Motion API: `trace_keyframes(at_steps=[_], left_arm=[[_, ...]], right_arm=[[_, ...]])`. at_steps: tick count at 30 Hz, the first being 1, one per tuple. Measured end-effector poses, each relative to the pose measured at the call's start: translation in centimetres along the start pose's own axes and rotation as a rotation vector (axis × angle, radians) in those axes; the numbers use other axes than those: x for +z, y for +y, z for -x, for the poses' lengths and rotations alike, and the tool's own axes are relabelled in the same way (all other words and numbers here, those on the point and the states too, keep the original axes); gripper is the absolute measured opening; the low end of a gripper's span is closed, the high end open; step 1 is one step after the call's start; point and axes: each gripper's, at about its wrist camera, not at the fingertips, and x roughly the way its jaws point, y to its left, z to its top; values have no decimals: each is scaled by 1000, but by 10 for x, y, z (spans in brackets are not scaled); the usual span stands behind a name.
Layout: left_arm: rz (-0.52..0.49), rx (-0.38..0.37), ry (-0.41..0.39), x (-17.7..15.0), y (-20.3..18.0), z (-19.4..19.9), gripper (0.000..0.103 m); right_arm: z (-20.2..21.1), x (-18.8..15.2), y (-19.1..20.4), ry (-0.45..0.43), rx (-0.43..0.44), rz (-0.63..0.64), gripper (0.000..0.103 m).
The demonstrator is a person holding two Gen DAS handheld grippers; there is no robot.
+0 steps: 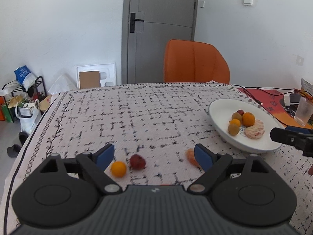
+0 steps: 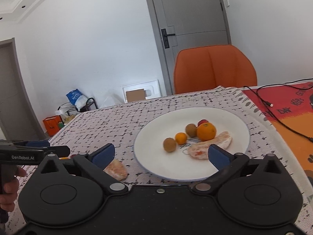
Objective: Organize fruits
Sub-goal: 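Move both open grippers back toward the remaining fruits on the table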
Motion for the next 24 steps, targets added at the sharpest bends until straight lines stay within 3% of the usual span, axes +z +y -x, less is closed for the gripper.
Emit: trace_keyframes(at_steps=[16,19,24], left_arm=[[57,-23,26,-22,15,12,88],[68,-34,32,-27,15,12,87],[83,-54,44,-33,13,11,85]], right_arm=[[-6,-10,26,29,66,56,102],[-7,-13,32,37,86,81,98],[-13,-18,41,67,125,113,79]])
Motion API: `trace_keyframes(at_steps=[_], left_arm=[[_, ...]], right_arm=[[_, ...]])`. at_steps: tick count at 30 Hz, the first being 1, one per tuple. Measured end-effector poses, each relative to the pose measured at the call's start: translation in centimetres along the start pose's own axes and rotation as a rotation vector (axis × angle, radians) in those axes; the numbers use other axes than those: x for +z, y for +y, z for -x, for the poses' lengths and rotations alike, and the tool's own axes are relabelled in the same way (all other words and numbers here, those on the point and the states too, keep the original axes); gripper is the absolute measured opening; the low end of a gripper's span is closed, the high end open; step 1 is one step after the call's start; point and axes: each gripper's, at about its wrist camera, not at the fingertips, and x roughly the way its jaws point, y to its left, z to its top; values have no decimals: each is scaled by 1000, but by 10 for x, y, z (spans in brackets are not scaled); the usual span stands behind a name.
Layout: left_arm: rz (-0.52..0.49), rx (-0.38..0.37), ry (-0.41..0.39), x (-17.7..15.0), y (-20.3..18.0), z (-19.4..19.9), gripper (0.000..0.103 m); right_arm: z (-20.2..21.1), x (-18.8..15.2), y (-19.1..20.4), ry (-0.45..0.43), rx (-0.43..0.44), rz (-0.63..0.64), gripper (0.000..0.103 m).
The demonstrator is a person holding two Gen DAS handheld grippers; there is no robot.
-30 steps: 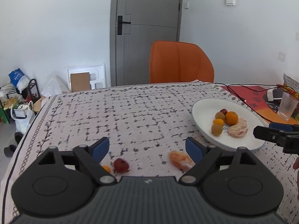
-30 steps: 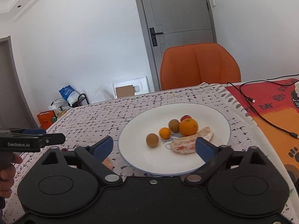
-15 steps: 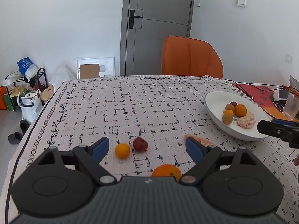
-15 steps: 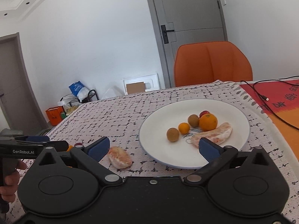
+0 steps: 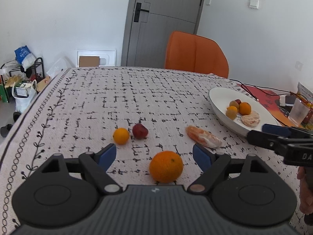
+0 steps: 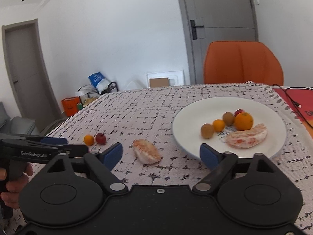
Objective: Organize fruits
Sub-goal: 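Move both open grippers back toward the remaining fruits on the table, then grasp the large orange with the left gripper while the right gripper grasps another peeled mandarin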
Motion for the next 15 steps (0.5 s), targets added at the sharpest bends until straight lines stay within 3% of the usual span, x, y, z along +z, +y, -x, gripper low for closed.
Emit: trace_keyframes(at_steps=[4,15], left_arm=[[-34,-15,-7,-4,-6,-2,80],[-57,-44,20,-11,-7,-14,56]], right_arm=[[-6,-3,7,24,22,22,73],[-33,-7,12,91,33,36,61]])
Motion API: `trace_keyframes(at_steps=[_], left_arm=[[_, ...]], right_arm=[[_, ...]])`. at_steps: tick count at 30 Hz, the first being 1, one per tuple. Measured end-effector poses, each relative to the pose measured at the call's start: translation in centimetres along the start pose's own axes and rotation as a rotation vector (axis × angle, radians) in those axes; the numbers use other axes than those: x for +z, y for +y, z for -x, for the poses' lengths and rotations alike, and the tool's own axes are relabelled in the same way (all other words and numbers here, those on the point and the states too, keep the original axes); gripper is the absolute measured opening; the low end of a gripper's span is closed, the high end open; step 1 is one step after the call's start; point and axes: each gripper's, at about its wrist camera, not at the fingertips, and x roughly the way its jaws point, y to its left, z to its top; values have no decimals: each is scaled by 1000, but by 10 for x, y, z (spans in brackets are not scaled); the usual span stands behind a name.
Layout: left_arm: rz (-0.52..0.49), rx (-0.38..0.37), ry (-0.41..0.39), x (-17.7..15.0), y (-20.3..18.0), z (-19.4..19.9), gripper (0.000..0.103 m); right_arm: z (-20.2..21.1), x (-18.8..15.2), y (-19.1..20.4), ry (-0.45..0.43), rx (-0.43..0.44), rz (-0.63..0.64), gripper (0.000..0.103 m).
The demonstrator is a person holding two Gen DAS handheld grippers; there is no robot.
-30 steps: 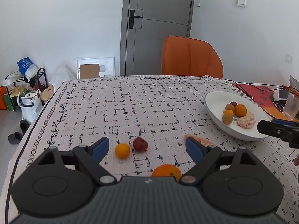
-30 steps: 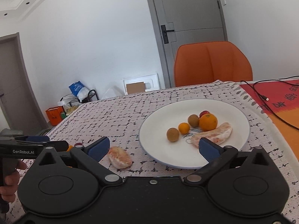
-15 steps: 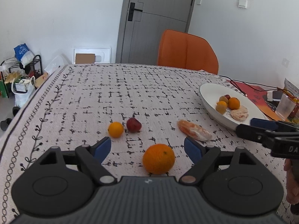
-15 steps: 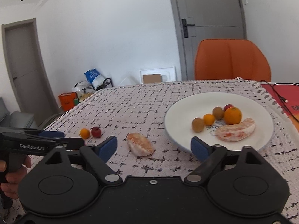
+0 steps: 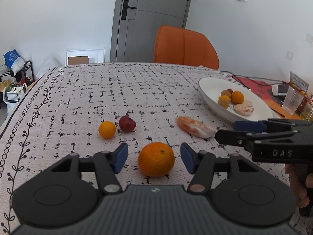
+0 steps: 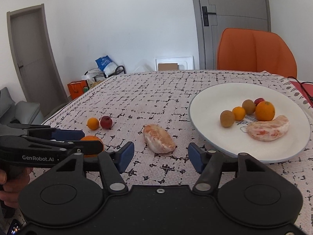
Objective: Organize fruits
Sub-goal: 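Grasp the large orange with the left gripper while the right gripper grasps another peeled mandarin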
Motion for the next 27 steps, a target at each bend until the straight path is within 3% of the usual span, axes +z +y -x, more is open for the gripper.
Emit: trace_keyframes(at_steps=[10,27], left_arm=[[-13,-38,34,-5,4,-6,41],[23,16,24,-4,26,1,40]], right_arm=[[-20,6,9,30,-5,33,60],[-38,10,10,59,-42,53,34]])
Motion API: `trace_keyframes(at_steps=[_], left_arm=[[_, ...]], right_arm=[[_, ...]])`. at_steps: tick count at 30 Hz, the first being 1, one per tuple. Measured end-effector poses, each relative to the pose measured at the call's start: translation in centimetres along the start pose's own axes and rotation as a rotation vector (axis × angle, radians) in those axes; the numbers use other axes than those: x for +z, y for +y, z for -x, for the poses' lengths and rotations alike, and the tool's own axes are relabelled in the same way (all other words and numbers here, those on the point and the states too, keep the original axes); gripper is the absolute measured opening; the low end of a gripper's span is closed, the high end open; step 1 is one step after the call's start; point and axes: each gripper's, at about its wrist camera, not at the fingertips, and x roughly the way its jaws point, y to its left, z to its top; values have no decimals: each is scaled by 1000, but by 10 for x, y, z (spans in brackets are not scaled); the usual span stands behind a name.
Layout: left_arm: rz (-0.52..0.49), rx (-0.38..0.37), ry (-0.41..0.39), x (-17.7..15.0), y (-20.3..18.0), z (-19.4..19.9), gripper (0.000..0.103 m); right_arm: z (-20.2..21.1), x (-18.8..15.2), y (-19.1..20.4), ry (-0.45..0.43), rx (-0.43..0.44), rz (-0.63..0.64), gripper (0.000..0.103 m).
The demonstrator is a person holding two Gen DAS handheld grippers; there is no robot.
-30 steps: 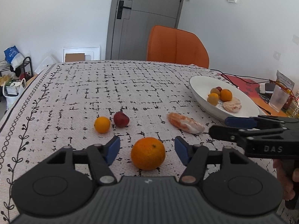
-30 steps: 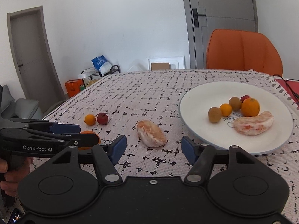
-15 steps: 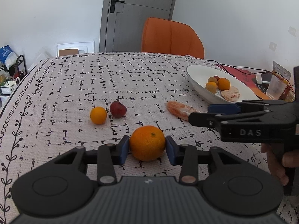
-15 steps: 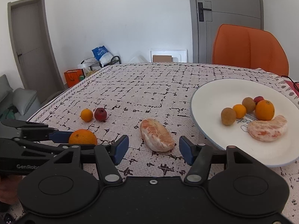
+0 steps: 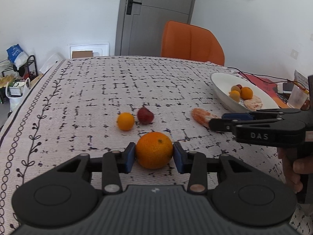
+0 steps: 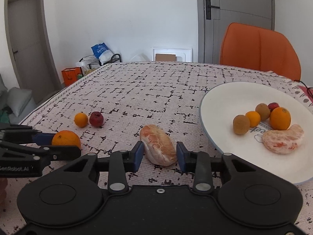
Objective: Organize fruits
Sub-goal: 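Grasp the large orange with the left gripper while the right gripper grasps another peeled mandarin, then carry the orange and peeled mandarin to the plate and open the right gripper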
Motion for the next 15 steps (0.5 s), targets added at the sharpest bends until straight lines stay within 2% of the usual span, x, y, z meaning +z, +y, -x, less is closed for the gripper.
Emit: trace_keyframes(at_steps=[3,7,15], left_arm=[[7,8,-5,1,4,1,40],[10,19,-15,4,8,3,40],[23,31,-26,7,18,4,40]], right_arm=[[2,0,3,6,11,9,28],[6,-1,8,15,49,14,26],[2,4,7,18,30,-2,40]])
